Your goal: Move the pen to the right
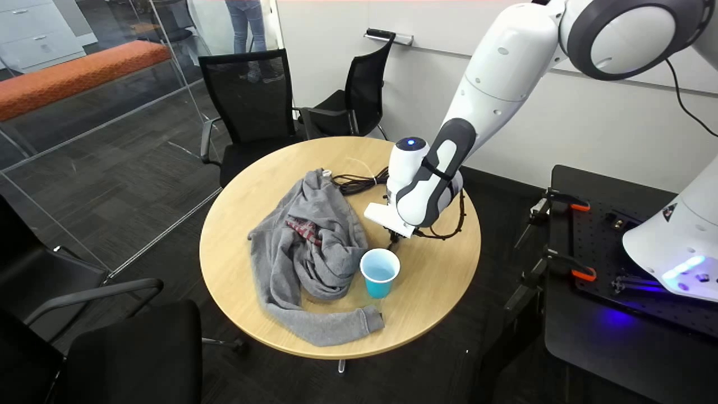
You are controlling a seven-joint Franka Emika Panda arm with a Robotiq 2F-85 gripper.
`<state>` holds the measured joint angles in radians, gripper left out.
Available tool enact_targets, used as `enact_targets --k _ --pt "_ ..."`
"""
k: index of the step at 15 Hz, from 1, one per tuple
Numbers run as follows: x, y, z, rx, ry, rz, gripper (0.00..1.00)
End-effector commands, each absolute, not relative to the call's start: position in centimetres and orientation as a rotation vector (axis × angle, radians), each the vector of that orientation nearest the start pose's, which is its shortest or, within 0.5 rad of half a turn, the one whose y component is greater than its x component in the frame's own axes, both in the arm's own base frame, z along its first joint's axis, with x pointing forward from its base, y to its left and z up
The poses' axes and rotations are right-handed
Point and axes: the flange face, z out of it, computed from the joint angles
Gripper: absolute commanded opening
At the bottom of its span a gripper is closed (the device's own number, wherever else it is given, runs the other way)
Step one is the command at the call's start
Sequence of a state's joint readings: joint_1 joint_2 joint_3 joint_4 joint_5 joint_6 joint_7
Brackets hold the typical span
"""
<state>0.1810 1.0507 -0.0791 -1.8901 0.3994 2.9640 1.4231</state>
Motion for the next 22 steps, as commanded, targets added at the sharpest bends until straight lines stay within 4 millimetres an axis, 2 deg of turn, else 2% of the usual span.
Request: enact_targets --k 1,5,11,16,22 --pt "55.2 1.9 -0.9 -2.047 2.352 -0.067 0.03" --pt "55.5 -0.7 1.8 -2.048 2.351 -0.009 0.03" --pt "57.7 -5.5 4.7 -1.881 2.461 0.109 0.03" --pt "59.6 -8.5 4.8 -1.781 2.513 0.135 0.03" --pt "61.9 -9.3 3.4 -1.667 2.568 0.083 0.03"
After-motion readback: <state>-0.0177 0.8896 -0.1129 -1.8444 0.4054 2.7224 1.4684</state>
